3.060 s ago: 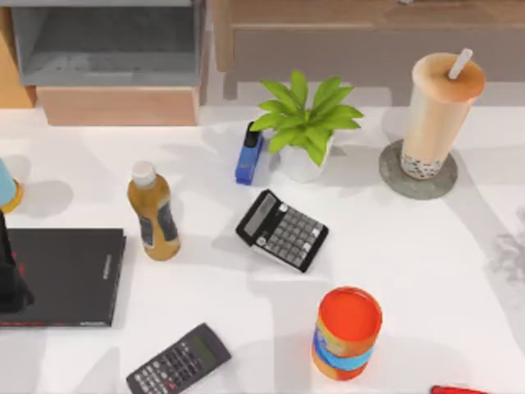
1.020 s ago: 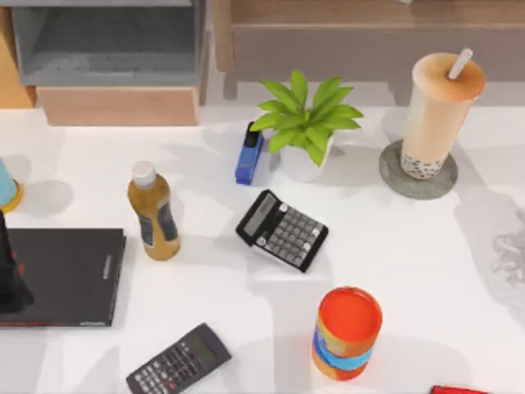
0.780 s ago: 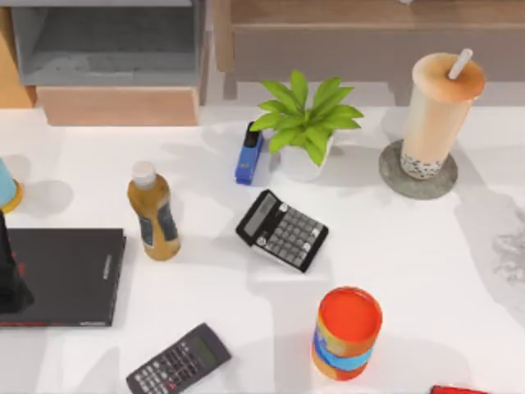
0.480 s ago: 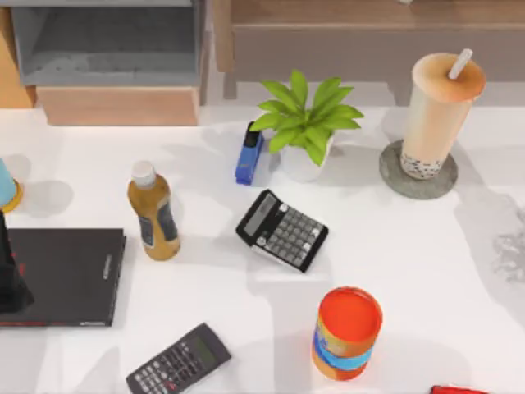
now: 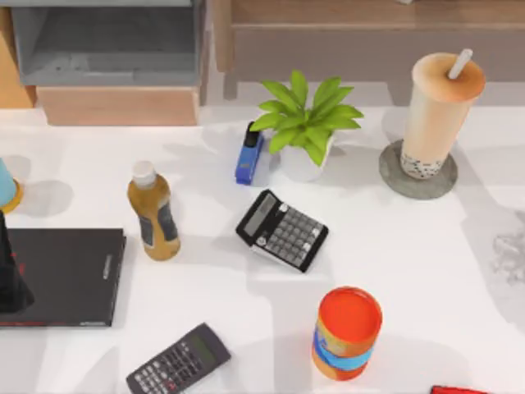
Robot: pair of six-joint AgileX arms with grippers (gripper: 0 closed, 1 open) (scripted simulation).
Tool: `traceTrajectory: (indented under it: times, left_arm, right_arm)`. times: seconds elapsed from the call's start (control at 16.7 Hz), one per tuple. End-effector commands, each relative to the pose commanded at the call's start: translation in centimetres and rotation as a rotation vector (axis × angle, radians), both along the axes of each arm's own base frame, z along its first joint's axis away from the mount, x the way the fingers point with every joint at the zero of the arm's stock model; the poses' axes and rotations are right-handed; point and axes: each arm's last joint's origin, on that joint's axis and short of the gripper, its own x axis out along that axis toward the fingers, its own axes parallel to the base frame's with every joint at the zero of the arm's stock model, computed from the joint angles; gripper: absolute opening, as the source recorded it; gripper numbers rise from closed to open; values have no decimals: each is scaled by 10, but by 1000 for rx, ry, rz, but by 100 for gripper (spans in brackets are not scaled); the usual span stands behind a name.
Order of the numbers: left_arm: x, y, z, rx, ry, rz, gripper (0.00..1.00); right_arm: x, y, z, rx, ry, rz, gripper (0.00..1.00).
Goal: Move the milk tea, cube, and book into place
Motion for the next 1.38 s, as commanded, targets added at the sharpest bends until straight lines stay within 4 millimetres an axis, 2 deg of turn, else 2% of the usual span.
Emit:
traceTrajectory:
  times: [0.3,0.48,0.66,0.78,0.9,1.02,1.14,1.26,1.38]
  left_arm:
    - [0,0,0,0,0,0,100]
    - [0,0,0,0,0,0,100]
    - [0,0,0,0,0,0,100]
    - [0,0,0,0,0,0,100]
    - [0,0,0,0,0,0,100]
    - [0,0,0,0,0,0,100]
    - [0,0,0,0,0,0,100]
    - [0,0,0,0,0,0,100]
    - [0,0,0,0,0,0,100]
  right_arm:
    - [0,-3,-1,-1,3,-5,100]
    - [-19,-16,5,-2,5,-8,100]
    - [-61,-37,11,-4,6,-11,100]
    - [-102,-55,9,-5,7,-13,100]
    - [-153,-73,-1,-4,2,-13,100]
    - [-207,-88,-23,-3,-9,-11,100]
    - [-254,-100,-61,-2,-14,-8,100]
    - [-289,-108,-107,-1,-13,-5,100]
    - [-309,-112,-151,-2,-9,0,100]
